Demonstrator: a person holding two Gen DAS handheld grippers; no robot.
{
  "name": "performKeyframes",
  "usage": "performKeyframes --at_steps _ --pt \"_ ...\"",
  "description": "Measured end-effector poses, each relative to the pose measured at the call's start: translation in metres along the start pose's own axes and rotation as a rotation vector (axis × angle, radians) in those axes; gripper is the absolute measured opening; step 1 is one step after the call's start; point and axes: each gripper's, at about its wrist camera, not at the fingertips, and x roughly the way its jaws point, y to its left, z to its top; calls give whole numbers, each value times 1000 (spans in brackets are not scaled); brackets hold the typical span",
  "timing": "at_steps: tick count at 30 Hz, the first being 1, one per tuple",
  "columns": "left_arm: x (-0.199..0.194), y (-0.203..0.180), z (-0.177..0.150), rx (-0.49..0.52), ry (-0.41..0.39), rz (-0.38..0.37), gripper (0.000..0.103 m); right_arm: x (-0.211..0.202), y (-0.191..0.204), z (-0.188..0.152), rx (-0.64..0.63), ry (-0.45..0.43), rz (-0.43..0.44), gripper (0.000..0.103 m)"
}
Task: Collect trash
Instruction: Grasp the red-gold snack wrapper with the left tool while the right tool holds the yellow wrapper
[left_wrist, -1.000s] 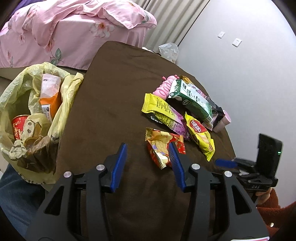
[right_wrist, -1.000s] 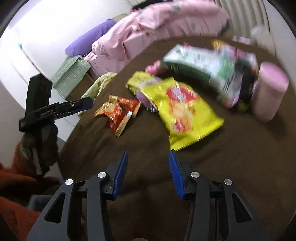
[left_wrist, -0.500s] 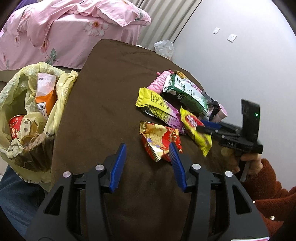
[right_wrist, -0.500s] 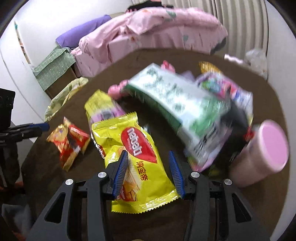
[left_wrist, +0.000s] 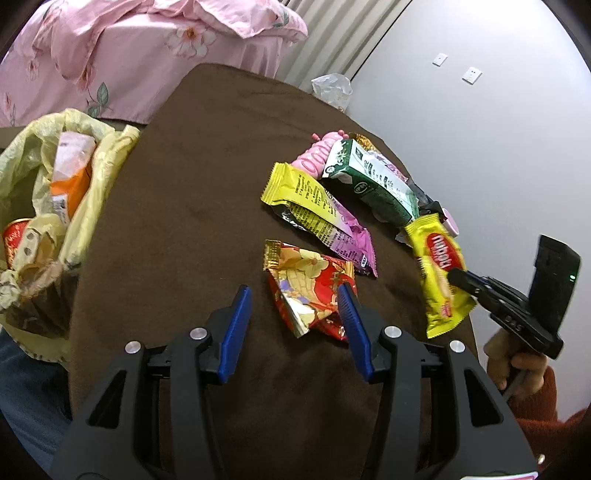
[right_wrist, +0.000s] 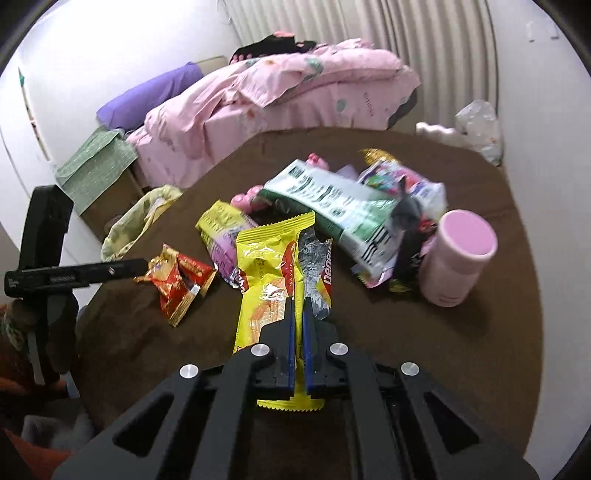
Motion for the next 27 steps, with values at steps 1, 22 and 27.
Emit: performKeyframes --at_steps 1,22,27 --pt "3 -1 0 1 7 -4 38 -3 2 1 -2 -8 -4 6" --pt "-123 22 7 13 -299 68 12 -46 100 60 -264 -178 15 6" --pt "-104 22 -12 21 -252 -29 46 -41 100 53 -255 -151 -1 6"
